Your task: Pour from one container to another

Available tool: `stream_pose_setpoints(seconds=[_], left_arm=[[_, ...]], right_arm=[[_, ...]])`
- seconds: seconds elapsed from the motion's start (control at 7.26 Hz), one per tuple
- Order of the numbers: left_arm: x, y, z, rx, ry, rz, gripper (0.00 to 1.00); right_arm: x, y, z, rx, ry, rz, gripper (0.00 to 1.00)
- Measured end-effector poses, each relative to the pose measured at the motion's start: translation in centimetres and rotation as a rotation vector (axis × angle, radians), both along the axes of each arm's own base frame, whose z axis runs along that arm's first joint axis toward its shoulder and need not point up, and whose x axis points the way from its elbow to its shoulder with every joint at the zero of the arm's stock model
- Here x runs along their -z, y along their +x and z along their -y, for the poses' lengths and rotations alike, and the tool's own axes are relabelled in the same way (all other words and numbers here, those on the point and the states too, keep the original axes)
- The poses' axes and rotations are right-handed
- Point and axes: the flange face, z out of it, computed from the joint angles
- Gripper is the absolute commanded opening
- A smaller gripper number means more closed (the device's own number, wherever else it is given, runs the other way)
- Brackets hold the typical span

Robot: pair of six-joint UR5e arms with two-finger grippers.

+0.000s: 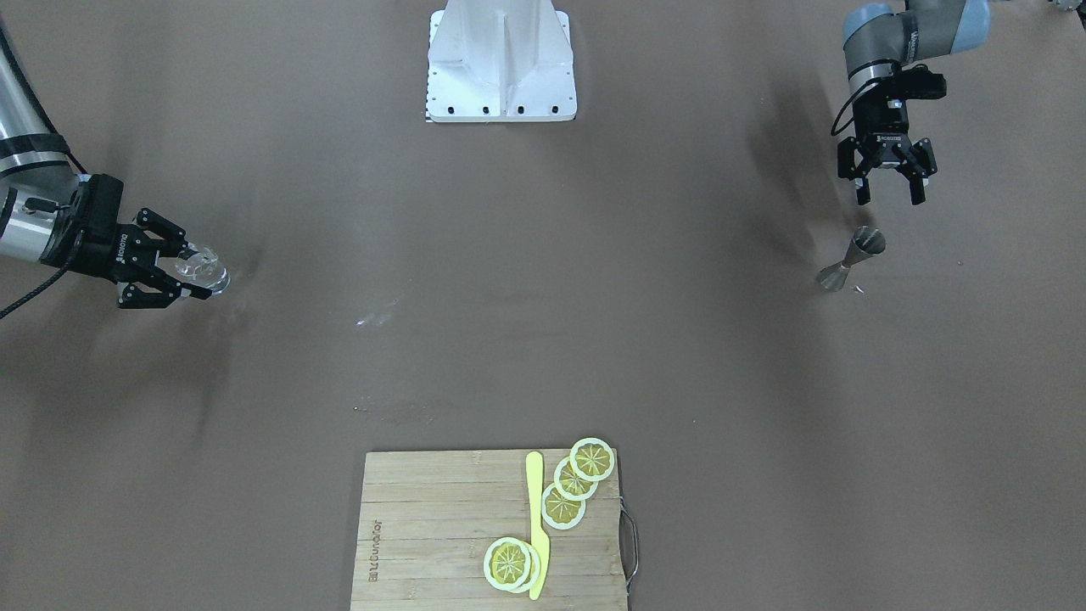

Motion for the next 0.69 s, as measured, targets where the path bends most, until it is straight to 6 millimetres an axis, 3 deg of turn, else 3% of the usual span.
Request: stream_pose_setpoints(seconds=[0.41,0.69], left_arm=[[1.6,2.5,0.6,0.026,0.003,0.049,0.98],[1.3,3.0,1.3,0.057,0.002,0.064,0.98]], right_arm=[[1.3,2.3,2.5,-0.042,-0.019,-0.008,0.00],[3.0,3.8,4.6,-0.080,-0.011,0.001,0.00]])
